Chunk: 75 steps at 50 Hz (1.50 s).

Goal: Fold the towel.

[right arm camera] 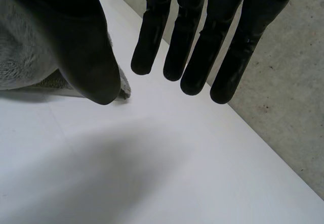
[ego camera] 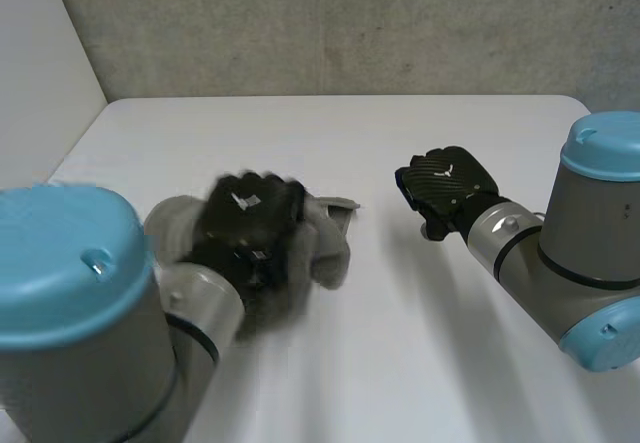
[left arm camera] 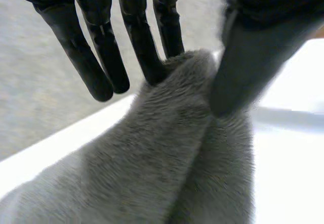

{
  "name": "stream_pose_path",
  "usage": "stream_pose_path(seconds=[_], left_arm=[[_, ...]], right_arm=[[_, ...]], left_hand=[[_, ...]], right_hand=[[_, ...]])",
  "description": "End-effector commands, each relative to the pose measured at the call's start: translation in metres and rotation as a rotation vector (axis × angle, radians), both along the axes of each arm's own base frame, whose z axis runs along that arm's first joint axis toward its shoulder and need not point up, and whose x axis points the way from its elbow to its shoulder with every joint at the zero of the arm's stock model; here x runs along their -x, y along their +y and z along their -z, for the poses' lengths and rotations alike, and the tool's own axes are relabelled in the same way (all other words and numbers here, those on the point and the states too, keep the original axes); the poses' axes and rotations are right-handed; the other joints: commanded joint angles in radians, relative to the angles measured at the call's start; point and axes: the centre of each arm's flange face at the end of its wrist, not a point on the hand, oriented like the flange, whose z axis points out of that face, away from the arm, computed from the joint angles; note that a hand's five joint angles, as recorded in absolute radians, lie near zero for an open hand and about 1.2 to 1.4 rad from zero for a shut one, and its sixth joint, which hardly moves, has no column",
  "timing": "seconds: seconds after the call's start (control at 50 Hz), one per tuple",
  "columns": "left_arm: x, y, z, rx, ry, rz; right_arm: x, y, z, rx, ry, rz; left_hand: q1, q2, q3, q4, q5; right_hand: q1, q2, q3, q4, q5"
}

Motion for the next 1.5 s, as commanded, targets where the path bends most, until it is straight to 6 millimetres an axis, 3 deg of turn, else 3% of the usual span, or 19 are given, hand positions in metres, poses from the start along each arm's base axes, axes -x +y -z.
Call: stream_pose_path(seconds=[0.02, 0.2, 0.24, 0.36, 0.4, 0.46, 0.56, 0.8, 0.88, 0.9, 0.94, 0.96, 1.06, 1.16, 1.24, 1.26, 1.3, 1.36, 1.5], left_arm=[[-0.003, 0.046, 0.013, -0.121, -0.136, 0.115], [0.0, 0.038, -0.025, -0.045, -0.072, 0.102], [0.0, 0.013, -0.046, 0.014, -0.032, 0.049], [0.002, -0.03, -0.062, 0.093, -0.034, -0.027], [0.01, -0.056, -0.053, 0.11, -0.091, -0.046], [0.015, -0.065, -0.045, 0.113, -0.124, -0.046], [0.028, -0.096, 0.006, 0.074, -0.287, -0.04], [0.031, -0.105, 0.058, 0.018, -0.45, 0.022], [0.034, -0.105, 0.068, 0.005, -0.46, 0.063], [0.034, -0.105, 0.068, 0.005, -0.46, 0.064], [0.036, -0.106, 0.067, 0.016, -0.447, 0.058], [0.036, -0.106, 0.067, 0.016, -0.447, 0.058], [0.045, -0.12, 0.044, 0.153, -0.336, 0.018], [0.052, -0.135, -0.01, 0.36, -0.179, -0.069], [0.048, -0.14, -0.082, 0.542, -0.014, -0.198], [0.047, -0.136, -0.104, 0.581, 0.034, -0.226], [0.045, -0.13, -0.123, 0.61, 0.074, -0.245], [0.046, -0.113, -0.146, 0.635, 0.134, -0.245], [0.047, -0.071, -0.16, 0.588, 0.231, -0.181]], right_arm=[[0.0, 0.0, 0.0, 0.0, 0.001, -0.003], [-0.001, -0.003, 0.009, -0.024, 0.015, 0.002], [-0.003, -0.002, 0.011, -0.03, 0.018, -0.003], [-0.004, -0.003, 0.018, -0.054, 0.016, 0.009], [-0.004, -0.002, 0.019, -0.06, 0.018, 0.009], [-0.005, -0.002, 0.027, -0.088, 0.013, 0.013], [-0.013, 0.0, 0.035, -0.142, -0.027, 0.007], [-0.05, 0.001, 0.071, -0.237, -0.072, -0.042], [-0.056, -0.001, 0.077, -0.258, -0.082, -0.042], [-0.058, -0.002, 0.077, -0.268, -0.093, -0.04], [-0.06, -0.005, 0.077, -0.275, -0.109, -0.032], [-0.061, -0.009, 0.076, -0.282, -0.132, -0.023], [-0.068, -0.017, 0.061, -0.28, -0.22, -0.011], [-0.073, -0.028, 0.039, -0.27, -0.341, 0.0], [-0.076, -0.039, -0.022, -0.159, -0.536, -0.014], [-0.076, -0.039, -0.022, -0.159, -0.537, -0.015], [-0.066, -0.04, -0.078, -0.04, -0.664, -0.029], [-0.053, -0.042, -0.102, 0.021, -0.697, -0.023], [-0.042, -0.035, -0.107, 0.026, -0.67, -0.023]], left_hand=[[-0.416, -0.426, -0.439, -0.429, -0.617], [-0.54, -0.55, -0.563, -0.553, -0.741], [-0.54, -0.55, -0.563, -0.553, -0.741], [-0.532, -0.541, -0.554, -0.545, -0.733], [-0.523, -0.532, -0.545, -0.536, -0.724], [-0.52, -0.529, -0.543, -0.533, -0.721], [-0.511, -0.521, -0.534, -0.524, -0.712], [-0.482, -0.491, -0.504, -0.495, -0.683], [-0.158, -0.167, -0.18, -0.171, -0.359], [-0.156, -0.165, -0.178, -0.169, -0.357], [0.499, 0.489, 0.476, 0.486, 0.298], [0.502, 0.492, 0.479, 0.489, 0.301], [0.601, 0.592, 0.579, 0.588, 0.4], [0.601, 0.592, 0.579, 0.588, 0.4], [0.601, 0.592, 0.579, 0.588, 0.4], [0.601, 0.592, 0.579, 0.588, 0.4], [0.601, 0.592, 0.579, 0.588, 0.4], [0.601, 0.592, 0.579, 0.588, 0.4], [0.601, 0.592, 0.579, 0.588, 0.4]], right_hand=[[-0.102, -0.121, -0.115, -0.12, -0.097], [-0.246, -0.265, -0.259, -0.264, -0.241], [-0.276, -0.294, -0.288, -0.293, -0.27], [-0.475, -0.494, -0.488, -0.493, -0.47], [-0.543, -0.561, -0.555, -0.56, -0.537], [-0.659, -0.677, -0.671, -0.676, -0.653], [-0.659, -0.677, -0.671, -0.676, -0.653], [-0.659, -0.677, -0.671, -0.676, -0.653], [-0.331, -0.35, -0.344, -0.349, -0.326], [-0.084, -0.103, -0.097, -0.102, -0.079], [0.174, 0.155, 0.161, 0.156, 0.179], [0.397, 0.379, 0.385, 0.38, 0.403], [0.563, 0.545, 0.55, 0.545, 0.568], [0.563, 0.545, 0.55, 0.545, 0.568], [0.563, 0.545, 0.55, 0.545, 0.568], [0.563, 0.545, 0.55, 0.545, 0.568], [0.563, 0.545, 0.55, 0.545, 0.568], [0.563, 0.545, 0.55, 0.545, 0.568], [0.563, 0.545, 0.55, 0.545, 0.568]])
